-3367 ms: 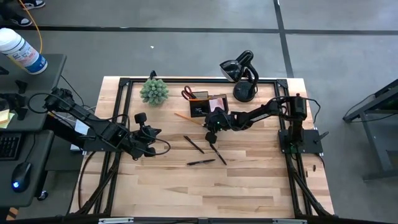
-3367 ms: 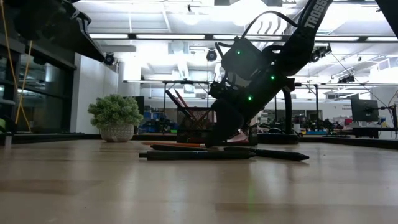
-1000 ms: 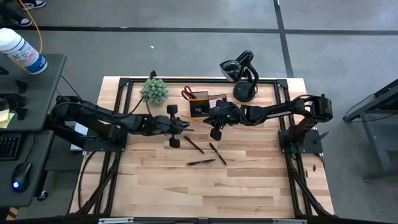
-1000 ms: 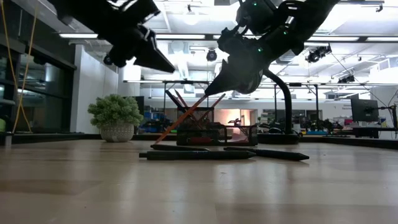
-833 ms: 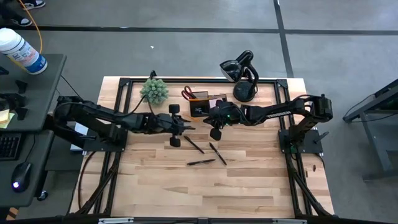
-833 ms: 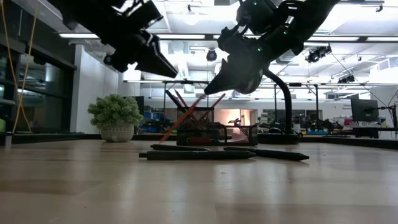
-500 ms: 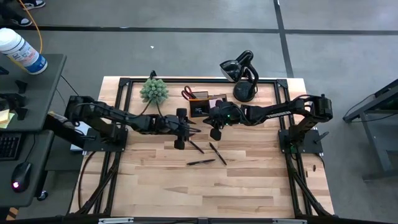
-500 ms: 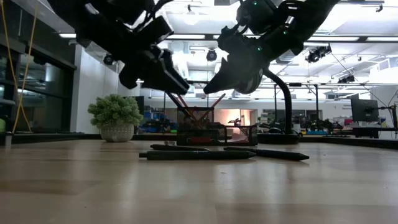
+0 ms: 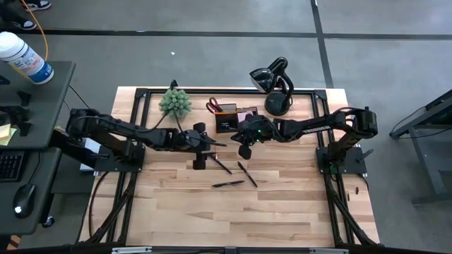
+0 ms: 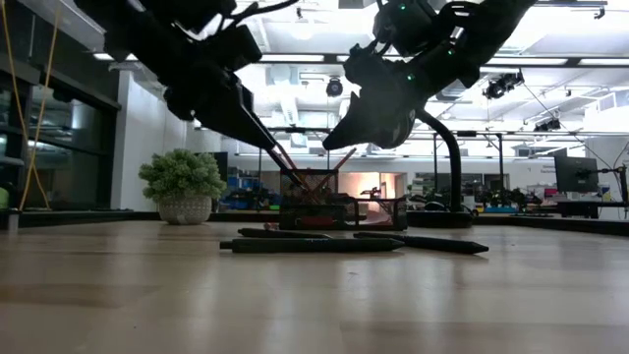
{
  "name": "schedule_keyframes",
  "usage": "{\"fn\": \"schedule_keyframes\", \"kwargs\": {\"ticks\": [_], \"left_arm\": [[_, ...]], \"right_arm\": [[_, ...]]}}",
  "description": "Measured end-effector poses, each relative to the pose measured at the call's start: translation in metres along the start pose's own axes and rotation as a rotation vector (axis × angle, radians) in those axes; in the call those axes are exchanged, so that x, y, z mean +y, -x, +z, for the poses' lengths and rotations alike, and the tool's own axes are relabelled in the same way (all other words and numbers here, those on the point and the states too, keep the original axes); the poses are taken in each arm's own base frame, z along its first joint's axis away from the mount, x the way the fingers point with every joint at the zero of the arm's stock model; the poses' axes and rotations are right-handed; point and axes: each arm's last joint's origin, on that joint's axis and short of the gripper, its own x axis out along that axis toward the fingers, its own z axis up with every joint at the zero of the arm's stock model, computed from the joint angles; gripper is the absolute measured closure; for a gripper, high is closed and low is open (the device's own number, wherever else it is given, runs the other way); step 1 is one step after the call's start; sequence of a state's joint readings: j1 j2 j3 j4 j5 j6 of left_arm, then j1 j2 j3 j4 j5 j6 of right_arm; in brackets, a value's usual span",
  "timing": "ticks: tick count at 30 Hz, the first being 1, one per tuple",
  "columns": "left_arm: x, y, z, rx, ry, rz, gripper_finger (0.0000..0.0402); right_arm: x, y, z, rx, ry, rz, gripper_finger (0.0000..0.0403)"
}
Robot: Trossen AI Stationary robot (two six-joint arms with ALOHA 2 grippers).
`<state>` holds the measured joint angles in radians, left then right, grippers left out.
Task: Pick and place office supplies into organizer
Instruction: Put the orange pencil into the black desk organizer
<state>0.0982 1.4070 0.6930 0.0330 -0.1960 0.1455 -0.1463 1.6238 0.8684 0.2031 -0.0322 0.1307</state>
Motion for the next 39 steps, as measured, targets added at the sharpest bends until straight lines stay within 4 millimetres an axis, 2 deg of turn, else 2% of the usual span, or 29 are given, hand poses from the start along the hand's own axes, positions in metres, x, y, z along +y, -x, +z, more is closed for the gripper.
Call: {"fn": "schedule_keyframes", "kwargs": {"ticks": [4,10,14,23,30,34,39], "left_arm": [[0.001,0.004,-0.005,0.058,0.156,0.005,0.0199],[0.002,0.002,-0.010,0.121,0.634,-0.064,0.0190],[0.005,0.000,-0.011,0.133,0.830,-0.051,0.0192],[0.008,-0.001,-0.009,0.107,1.012,-0.054,0.0191],[0.011,-0.001,0.005,-0.037,1.024,-0.085,0.0190],[0.011,-0.001,0.007,-0.051,1.025,-0.109,0.0190],[0.010,-0.002,0.004,-0.022,1.020,-0.106,0.0190]], "right_arm": [[-0.003,0.000,0.000,0.004,-0.004,-0.009,0.0384],[-0.005,0.000,0.000,0.003,0.006,-0.033,0.0363],[-0.005,0.000,0.000,0.001,0.012,-0.055,0.0350],[-0.005,0.000,0.000,0.000,-0.016,-0.059,0.0336],[-0.005,0.003,-0.003,0.049,-0.188,-0.044,0.0336],[-0.003,0.019,-0.001,0.101,-0.165,-0.013,0.0336],[-0.003,0.054,0.004,0.154,-0.135,-0.129,0.0336]]}}
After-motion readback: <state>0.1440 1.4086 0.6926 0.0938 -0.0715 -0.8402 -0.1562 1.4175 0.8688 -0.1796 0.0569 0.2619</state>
